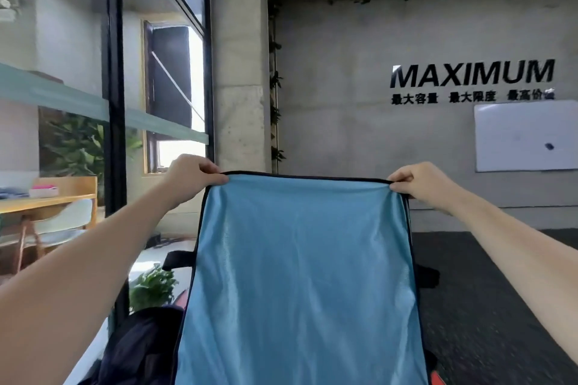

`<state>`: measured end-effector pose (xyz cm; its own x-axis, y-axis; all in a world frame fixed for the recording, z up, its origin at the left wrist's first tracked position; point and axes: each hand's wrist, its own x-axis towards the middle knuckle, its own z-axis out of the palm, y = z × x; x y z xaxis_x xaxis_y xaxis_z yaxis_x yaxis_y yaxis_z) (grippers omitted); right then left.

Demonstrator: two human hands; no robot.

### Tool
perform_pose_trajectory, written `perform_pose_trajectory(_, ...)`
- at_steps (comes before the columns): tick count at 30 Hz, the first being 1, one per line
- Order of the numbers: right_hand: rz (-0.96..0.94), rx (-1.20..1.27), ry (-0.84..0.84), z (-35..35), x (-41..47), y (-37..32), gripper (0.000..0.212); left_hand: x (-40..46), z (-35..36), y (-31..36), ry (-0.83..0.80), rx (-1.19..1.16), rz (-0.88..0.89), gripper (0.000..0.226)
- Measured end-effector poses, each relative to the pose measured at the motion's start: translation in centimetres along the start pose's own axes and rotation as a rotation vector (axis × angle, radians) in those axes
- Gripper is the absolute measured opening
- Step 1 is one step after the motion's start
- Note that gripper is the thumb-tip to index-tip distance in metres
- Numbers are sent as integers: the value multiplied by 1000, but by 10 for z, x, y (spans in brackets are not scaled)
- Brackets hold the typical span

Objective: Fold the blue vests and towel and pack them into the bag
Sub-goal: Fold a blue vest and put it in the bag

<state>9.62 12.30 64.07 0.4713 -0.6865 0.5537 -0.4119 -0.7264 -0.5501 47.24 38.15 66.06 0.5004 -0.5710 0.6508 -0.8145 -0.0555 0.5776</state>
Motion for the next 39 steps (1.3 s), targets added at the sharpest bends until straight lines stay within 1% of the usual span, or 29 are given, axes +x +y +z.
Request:
perform_pose_trajectory(3, 19, -44, -53, 41, 5, 29, 13, -2, 37, -38, -55, 29, -30, 15)
perform_pose_trajectory(5, 29, -116, -96, 73, 7, 54, 17, -6, 66, -68, -137, 48, -72, 20)
perform_pose_trajectory(8, 63, -228, -199, 126, 9, 90, 21, -17, 113, -113, -260, 153, -110, 24)
perform_pose_trajectory(10, 150, -271, -279, 164, 12, 115, 24, -26, 148, -139, -320, 207, -144, 21)
perform_pose_trajectory(12, 274, -260, -358, 198, 13, 138, 29, -33, 181, -163, -376, 205, -263, 13)
perform_pose_trajectory(13, 312, -259, -384, 213, 13, 149, 29, -35, 196, -175, -394, 200, -328, 12)
perform_pose_trajectory(14, 321, -278, -394, 228, 14, 160, 26, -37, 210, -186, -408, 198, -377, 11)
perform_pose_trajectory(16, 324, -314, -411, 253, 16, 181, 22, -39, 234, -207, -441, 220, -408, 5)
perform_pose_trajectory(19, 319, -302, -414, 281, 24, 215, 12, -35, 264, -235, -467, 231, -412, 17)
perform_pose_trajectory(23, 349, -260, -392, 309, 46, 250, 10, -13, 296, -260, -478, 245, -441, 14)
perform_pose_trajectory(27, 330, -237, -312, 319, 83, 258, 10, 25, 318, -264, -386, 212, -420, 10)
perform_pose_trajectory(30, 248, -256, -175, 307, 121, 247, 6, 66, 323, -253, -274, 215, -336, 6)
perform_pose_trajectory(31, 219, -248, -100, 299, 134, 242, 7, 81, 321, -244, -232, 217, -295, 5)
perform_pose_trajectory(34, 106, -186, 131, 267, 170, 219, 12, 130, 308, -209, -80, 137, -175, 14)
perform_pose_trajectory(38, -30, -117, 295, 213, 202, 178, 17, 175, 270, -147, 137, 72, -35, 6)
perform_pose_trajectory(39, -54, -101, 329, 201, 205, 168, 17, 181, 259, -133, 178, 62, 2, 9)
